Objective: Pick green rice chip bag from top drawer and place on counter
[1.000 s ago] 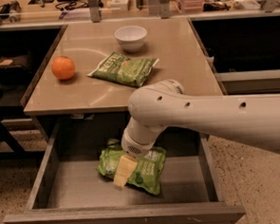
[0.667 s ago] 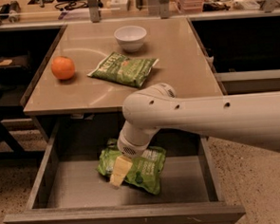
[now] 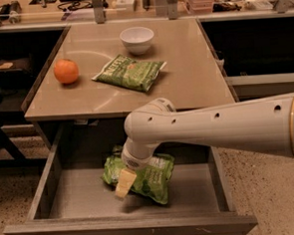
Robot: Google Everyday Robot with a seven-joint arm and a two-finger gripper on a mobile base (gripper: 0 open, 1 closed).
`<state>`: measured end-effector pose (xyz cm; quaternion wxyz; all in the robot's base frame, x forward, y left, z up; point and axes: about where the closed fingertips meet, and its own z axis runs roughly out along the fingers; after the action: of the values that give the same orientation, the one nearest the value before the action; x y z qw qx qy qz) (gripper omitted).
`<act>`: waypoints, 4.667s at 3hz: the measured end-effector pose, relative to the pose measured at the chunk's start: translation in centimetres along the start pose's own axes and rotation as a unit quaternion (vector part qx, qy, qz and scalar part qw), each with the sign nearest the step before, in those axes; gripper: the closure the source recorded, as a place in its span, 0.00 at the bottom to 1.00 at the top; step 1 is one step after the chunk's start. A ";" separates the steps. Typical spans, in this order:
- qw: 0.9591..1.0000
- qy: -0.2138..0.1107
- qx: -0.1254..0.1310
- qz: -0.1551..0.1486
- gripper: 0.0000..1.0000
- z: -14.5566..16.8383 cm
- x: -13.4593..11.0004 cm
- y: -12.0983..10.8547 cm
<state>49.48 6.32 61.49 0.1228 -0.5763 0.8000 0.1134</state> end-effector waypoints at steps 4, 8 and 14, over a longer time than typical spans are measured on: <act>1.000 0.003 0.000 -0.004 0.64 0.8 0.2 0.2; 1.000 -0.004 0.005 0.028 1.00 -9.0 2.2 -0.2; 0.974 0.067 0.175 0.126 1.00 -33.7 7.0 -9.1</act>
Offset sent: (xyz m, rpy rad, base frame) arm -0.0015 0.0008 -0.0069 -0.0054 -0.0014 0.0067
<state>53.78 -13.65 90.60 0.1526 -0.4471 0.8798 -0.0528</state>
